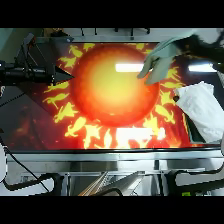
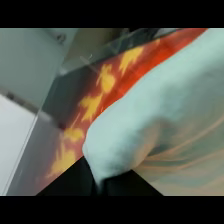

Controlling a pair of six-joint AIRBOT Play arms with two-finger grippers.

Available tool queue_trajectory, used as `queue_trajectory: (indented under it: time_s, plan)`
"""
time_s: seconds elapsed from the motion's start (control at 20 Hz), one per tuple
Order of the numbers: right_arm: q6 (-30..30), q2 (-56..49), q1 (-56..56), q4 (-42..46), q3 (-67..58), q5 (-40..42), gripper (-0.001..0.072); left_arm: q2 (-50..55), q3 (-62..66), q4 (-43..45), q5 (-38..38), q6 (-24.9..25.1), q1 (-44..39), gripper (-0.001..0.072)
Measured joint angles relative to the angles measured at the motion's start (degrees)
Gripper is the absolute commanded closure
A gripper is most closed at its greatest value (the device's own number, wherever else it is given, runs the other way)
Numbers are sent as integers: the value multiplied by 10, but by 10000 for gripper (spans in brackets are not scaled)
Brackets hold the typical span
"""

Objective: Fold the shirts.

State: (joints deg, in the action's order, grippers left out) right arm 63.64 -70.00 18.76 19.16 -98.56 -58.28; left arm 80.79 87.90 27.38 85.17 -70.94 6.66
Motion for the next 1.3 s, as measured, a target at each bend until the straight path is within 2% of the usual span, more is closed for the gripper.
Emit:
queue_trajectory:
  time_s: [0.3,0.6,0.75,0.9,1.1,1.15,1.2,1.25,1.3]
  plan:
    - [69,26,194,16,-29,-34,697,0,0,0,14,0,0,693]
    - [110,36,323,42,-32,-158,697,0,0,0,16,0,0,693]
    - [160,49,356,63,-33,-210,697,0,0,0,14,0,-1,693]
    - [237,63,382,137,-33,-280,697,2,0,0,14,2,-2,693]
    - [322,76,399,300,-30,-388,682,2,0,0,14,11,-2,693]
    - [333,77,401,339,-26,-407,534,2,0,0,14,14,-2,693]
    - [342,78,402,370,-21,-423,272,2,0,0,14,16,-2,693]
    - [348,79,403,396,-13,-435,175,2,0,0,14,19,-2,693]
    - [352,79,403,420,-5,-443,176,2,0,0,15,21,-2,693]
